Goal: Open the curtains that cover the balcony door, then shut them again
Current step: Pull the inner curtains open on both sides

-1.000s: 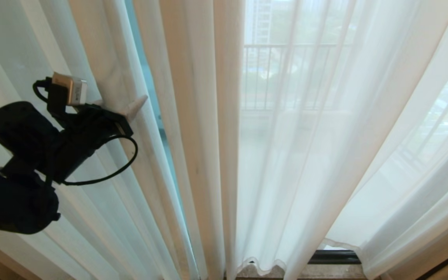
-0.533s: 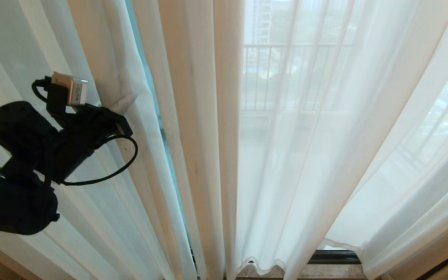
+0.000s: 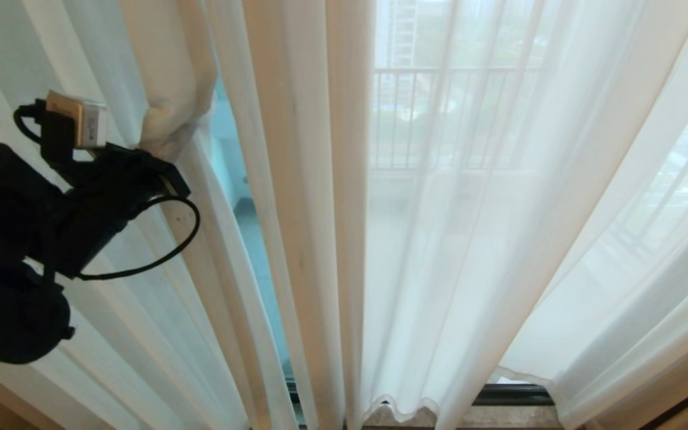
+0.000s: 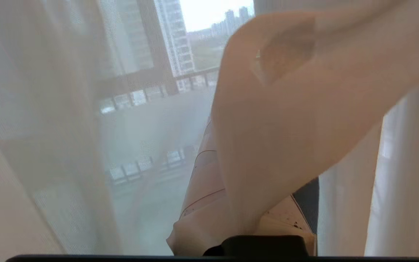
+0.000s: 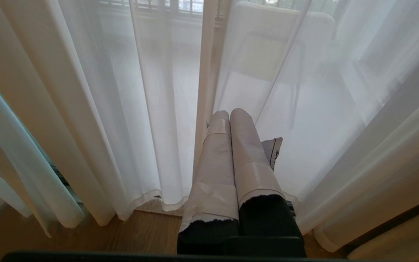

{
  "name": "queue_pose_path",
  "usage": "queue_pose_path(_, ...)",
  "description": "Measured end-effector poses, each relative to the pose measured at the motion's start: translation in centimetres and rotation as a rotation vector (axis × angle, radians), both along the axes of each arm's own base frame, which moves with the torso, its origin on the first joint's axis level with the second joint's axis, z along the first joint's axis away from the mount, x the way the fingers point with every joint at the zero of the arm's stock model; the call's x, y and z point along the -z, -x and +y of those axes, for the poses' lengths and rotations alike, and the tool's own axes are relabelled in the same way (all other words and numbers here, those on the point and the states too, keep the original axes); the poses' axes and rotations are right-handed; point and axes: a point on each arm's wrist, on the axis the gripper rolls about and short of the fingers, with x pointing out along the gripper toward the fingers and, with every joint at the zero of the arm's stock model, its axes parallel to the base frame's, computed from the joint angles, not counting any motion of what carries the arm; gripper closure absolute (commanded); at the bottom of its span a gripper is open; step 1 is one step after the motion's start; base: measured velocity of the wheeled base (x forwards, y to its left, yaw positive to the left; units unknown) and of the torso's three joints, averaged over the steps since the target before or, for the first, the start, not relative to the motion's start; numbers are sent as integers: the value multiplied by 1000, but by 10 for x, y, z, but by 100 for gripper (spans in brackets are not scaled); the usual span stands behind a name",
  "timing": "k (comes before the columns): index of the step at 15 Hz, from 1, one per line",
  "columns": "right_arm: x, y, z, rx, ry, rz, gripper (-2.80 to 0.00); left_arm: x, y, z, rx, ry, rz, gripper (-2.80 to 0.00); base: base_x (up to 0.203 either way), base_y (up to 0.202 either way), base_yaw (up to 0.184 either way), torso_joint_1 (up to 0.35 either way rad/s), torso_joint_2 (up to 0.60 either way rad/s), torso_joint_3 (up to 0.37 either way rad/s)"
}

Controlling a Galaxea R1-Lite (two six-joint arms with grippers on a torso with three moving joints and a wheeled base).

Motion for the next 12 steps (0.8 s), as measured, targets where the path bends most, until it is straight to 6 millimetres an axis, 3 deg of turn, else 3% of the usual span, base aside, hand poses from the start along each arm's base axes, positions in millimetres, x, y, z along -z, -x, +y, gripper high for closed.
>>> queue_pose_path(8,0,0,0,0,0,0,0,-29,29,20,-71,9,-101,0,0,0,0,0,0,0)
queue_pose_path(12,0,0,0,0,-1,0,0,-32,47,24,-137,40,-107,0,0,0,0,0,0,0)
